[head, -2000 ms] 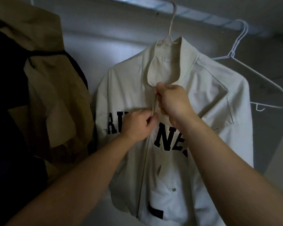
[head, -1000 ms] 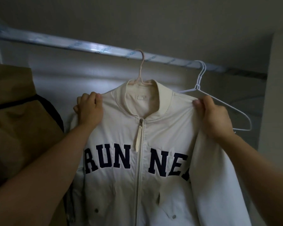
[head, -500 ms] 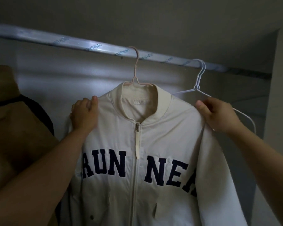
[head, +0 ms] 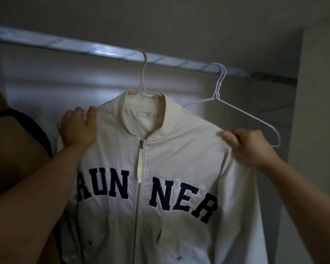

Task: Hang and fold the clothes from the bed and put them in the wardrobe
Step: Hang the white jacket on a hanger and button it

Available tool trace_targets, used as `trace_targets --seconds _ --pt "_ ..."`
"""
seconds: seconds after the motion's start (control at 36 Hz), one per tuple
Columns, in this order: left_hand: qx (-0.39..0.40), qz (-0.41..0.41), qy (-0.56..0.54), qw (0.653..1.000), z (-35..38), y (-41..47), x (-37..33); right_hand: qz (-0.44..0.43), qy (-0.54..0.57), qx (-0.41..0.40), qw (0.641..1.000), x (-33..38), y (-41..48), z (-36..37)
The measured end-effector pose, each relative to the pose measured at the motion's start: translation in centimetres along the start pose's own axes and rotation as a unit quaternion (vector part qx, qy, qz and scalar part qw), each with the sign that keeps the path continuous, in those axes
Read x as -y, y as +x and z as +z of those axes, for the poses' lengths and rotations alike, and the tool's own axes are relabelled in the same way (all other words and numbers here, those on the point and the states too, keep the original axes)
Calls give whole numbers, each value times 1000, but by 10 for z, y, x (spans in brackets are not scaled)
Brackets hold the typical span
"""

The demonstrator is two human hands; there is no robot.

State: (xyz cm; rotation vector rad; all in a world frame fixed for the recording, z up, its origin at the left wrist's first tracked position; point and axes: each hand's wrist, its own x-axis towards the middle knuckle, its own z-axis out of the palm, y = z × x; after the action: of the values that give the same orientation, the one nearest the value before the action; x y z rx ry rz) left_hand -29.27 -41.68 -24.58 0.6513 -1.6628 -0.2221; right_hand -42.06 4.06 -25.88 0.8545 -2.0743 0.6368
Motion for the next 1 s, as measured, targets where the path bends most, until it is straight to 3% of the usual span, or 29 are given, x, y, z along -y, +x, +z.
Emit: trace_targets --seconds 0.14,0.25,0.33,0.47,0.58,0.67,0.72,0.86,1.0 --pt "15 -13 -2 1000 3 -6 -1 51 -91 -9 995 12 7 -7" --pt "16 -34 1 999 4 -13 -6 60 -17 -138 989 49 14 1" --pt "23 -47 -8 999 2 -18 -12 -16 -39 -192 981 91 28 7" --pt "52 -62 -27 996 -5 -25 -18 -146 -55 -130 979 132 45 16" --pt "29 64 -94 993 -15 -26 -35 -150 -15 -156 976 125 45 22" --pt "32 172 -197 965 -23 -22 -61 -129 -18 -185 974 118 42 31" --pt "32 197 -228 953 -24 -19 -77 -111 -7 -186 976 119 42 33" --pt "5 162 -223 961 -20 -15 -88 -46 19 -194 980 127 55 29" --pt "-6 133 -205 970 -21 -12 -90 46 33 -120 991 138 79 31"
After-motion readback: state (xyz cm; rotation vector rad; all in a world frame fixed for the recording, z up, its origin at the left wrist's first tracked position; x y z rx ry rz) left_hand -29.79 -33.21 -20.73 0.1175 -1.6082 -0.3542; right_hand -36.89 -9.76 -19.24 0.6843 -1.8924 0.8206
